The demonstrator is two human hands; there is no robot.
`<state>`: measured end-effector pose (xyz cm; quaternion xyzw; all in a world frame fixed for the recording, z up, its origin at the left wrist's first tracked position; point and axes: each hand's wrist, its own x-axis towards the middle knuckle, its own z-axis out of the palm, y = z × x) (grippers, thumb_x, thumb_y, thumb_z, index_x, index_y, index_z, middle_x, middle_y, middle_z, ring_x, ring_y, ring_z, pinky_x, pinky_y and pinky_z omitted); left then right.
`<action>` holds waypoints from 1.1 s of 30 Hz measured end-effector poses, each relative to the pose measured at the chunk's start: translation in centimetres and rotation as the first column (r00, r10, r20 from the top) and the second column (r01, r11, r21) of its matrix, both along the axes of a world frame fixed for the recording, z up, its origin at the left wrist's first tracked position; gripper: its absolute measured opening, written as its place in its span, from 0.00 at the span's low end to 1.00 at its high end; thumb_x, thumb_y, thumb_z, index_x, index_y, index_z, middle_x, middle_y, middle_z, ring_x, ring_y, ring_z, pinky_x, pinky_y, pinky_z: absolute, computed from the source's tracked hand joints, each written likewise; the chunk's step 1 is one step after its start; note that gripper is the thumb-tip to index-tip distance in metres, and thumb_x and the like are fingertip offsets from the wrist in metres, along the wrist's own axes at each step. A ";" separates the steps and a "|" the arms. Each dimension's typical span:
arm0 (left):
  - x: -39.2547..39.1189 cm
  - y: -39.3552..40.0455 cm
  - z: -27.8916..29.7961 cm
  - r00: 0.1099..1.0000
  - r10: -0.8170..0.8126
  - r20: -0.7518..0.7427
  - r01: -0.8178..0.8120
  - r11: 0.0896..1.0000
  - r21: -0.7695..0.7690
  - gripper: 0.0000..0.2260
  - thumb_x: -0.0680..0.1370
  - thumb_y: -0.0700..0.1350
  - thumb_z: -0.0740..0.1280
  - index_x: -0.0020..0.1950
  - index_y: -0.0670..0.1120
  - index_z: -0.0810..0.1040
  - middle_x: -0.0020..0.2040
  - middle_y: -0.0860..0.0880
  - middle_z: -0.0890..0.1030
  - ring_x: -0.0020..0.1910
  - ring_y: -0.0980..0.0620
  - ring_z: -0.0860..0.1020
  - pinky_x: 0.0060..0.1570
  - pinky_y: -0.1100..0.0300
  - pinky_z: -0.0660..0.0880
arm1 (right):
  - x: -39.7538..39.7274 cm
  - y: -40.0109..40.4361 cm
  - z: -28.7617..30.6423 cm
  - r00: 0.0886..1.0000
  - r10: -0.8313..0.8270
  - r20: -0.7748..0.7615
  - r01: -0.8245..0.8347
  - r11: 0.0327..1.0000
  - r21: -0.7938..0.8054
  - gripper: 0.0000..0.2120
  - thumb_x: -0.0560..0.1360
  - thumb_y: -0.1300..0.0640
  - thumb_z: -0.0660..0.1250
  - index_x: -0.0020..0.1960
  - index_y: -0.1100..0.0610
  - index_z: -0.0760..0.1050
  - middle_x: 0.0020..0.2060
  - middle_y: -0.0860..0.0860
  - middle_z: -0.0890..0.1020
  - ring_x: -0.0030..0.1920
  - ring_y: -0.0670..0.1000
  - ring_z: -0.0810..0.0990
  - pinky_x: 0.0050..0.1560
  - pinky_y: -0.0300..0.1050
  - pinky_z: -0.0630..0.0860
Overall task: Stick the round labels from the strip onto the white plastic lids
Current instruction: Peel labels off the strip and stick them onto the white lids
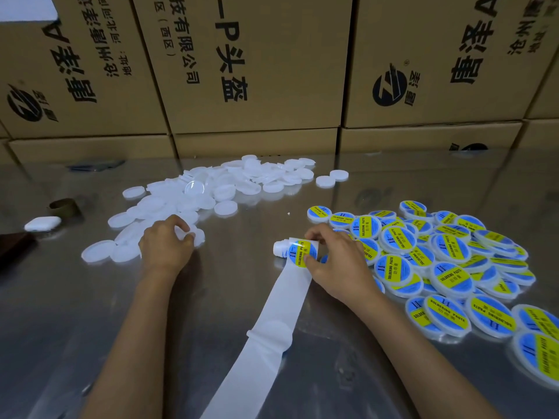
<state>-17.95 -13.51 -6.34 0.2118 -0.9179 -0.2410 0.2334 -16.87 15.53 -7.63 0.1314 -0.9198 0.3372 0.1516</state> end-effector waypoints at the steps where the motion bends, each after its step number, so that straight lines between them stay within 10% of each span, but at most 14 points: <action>1: 0.0 0.0 0.1 0.999 -0.007 -0.037 0.009 0.999 0.052 0.09 0.77 0.40 0.72 0.55 0.42 0.79 0.58 0.36 0.79 0.59 0.36 0.75 0.62 0.45 0.71 | 0.0 0.0 0.0 1.000 0.003 0.009 -0.003 1.000 -0.011 0.15 0.72 0.56 0.71 0.57 0.49 0.75 0.49 0.45 0.80 0.54 0.50 0.75 0.55 0.46 0.64; 9: 0.2 0.5 0.7 0.987 -0.004 -0.163 0.057 0.945 0.322 0.25 0.76 0.32 0.70 0.70 0.46 0.71 0.64 0.37 0.76 0.63 0.37 0.74 0.63 0.45 0.74 | 0.3 -0.1 0.4 0.995 0.048 -0.089 -0.055 0.996 -0.074 0.09 0.69 0.60 0.71 0.47 0.51 0.77 0.44 0.46 0.80 0.48 0.50 0.76 0.52 0.53 0.74; 15: 0.4 2.3 2.1 0.967 -0.069 -0.246 0.178 0.871 0.457 0.19 0.75 0.36 0.74 0.65 0.45 0.79 0.58 0.48 0.82 0.56 0.49 0.78 0.53 0.60 0.75 | 0.4 -0.3 0.6 0.979 0.073 -0.189 -0.095 0.990 -0.109 0.06 0.72 0.59 0.70 0.48 0.51 0.79 0.43 0.44 0.82 0.44 0.48 0.78 0.47 0.53 0.76; 19: 1.0 5.5 3.0 0.934 -0.108 -0.340 0.338 0.573 0.746 0.11 0.74 0.39 0.75 0.54 0.48 0.82 0.46 0.56 0.83 0.44 0.58 0.81 0.36 0.69 0.76 | 0.6 -0.3 0.7 0.977 0.049 -0.207 -0.082 0.985 -0.151 0.10 0.72 0.58 0.72 0.53 0.50 0.82 0.48 0.45 0.84 0.49 0.48 0.79 0.49 0.52 0.77; 24: 1.2 10.0 3.1 0.832 -0.279 -0.480 0.542 0.217 0.812 0.12 0.80 0.36 0.68 0.63 0.38 0.74 0.59 0.40 0.82 0.56 0.45 0.84 0.53 0.57 0.82 | 0.8 -0.4 0.8 0.973 0.068 -0.222 -0.102 0.984 -0.143 0.13 0.72 0.59 0.72 0.56 0.51 0.82 0.52 0.45 0.83 0.55 0.48 0.79 0.52 0.49 0.77; 33: 1.5 11.7 2.5 0.775 -0.443 -0.450 0.588 0.244 0.771 0.09 0.86 0.44 0.59 0.66 0.46 0.69 0.53 0.47 0.86 0.49 0.44 0.86 0.44 0.58 0.83 | 1.2 -0.6 1.2 0.906 0.121 -0.405 -0.176 0.979 -0.101 0.10 0.71 0.62 0.72 0.52 0.55 0.82 0.51 0.45 0.83 0.56 0.50 0.76 0.59 0.42 0.71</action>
